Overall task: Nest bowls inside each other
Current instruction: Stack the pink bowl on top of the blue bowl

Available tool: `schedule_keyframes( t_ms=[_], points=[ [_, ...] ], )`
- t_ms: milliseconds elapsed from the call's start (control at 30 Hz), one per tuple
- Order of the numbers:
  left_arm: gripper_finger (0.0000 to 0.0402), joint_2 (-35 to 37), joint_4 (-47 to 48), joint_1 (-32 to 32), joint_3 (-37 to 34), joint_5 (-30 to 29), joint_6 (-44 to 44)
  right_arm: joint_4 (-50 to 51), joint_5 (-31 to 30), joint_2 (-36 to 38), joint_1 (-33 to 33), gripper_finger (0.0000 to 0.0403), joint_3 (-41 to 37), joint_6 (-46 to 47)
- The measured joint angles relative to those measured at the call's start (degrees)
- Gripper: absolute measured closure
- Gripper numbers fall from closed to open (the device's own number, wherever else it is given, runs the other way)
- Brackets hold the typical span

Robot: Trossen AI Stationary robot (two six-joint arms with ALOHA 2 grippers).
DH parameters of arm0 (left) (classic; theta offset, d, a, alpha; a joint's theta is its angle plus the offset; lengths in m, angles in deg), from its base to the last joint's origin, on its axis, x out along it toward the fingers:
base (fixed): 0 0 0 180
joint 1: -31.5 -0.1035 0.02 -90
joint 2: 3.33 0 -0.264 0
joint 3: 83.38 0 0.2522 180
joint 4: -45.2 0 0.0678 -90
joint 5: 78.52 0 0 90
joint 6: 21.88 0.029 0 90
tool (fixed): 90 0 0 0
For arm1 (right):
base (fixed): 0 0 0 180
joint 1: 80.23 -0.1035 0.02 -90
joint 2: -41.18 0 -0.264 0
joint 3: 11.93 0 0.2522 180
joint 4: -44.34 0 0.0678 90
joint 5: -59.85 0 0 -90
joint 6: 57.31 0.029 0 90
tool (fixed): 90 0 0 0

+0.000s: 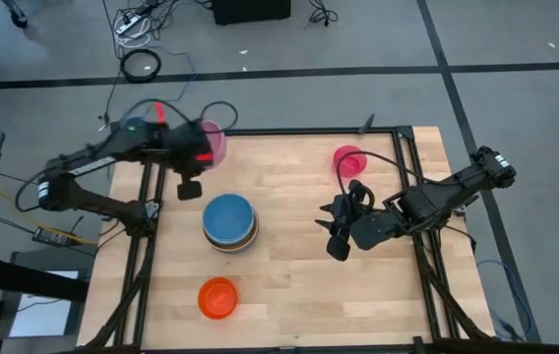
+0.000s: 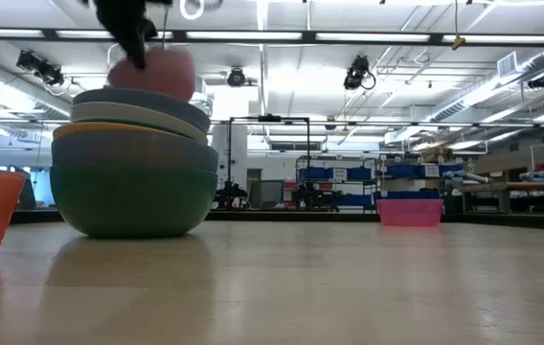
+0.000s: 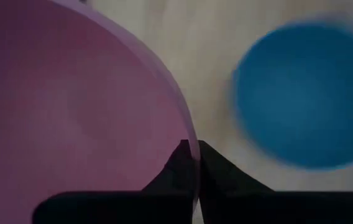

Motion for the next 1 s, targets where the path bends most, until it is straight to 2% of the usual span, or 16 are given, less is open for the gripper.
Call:
schedule_keyframes(
  t_ms=[100,233,500,700,1000],
  points=[
    [0.0394,0.9,0.69,3.78,3.52,3.47,-4.45,-0.34,-0.02,-0.01,0.0,0.0252,-1.3,0.68],
    [0.0394,0.51,0.62,9.68,4.07,3.74,-8.77,-0.95,0.0,-0.01,0.0,0.0252,-4.09,2.4],
    [0.0394,-6.68,1.56,19.24,3.88,2.98,-14.56,-1.91,0.01,-0.01,0.03,0.0252,-7.34,6.03],
    [0.0394,-11.27,2.25,23.95,3.87,2.94,-16.69,-2.52,0.0,-0.01,0.03,0.0252,-7.36,6.08],
    [0.0395,-12.11,-0.12,29.68,3.88,5.47,-23.0,-2.46,-0.01,0.01,0.03,0.0252,-7.36,6.02]
  ],
)
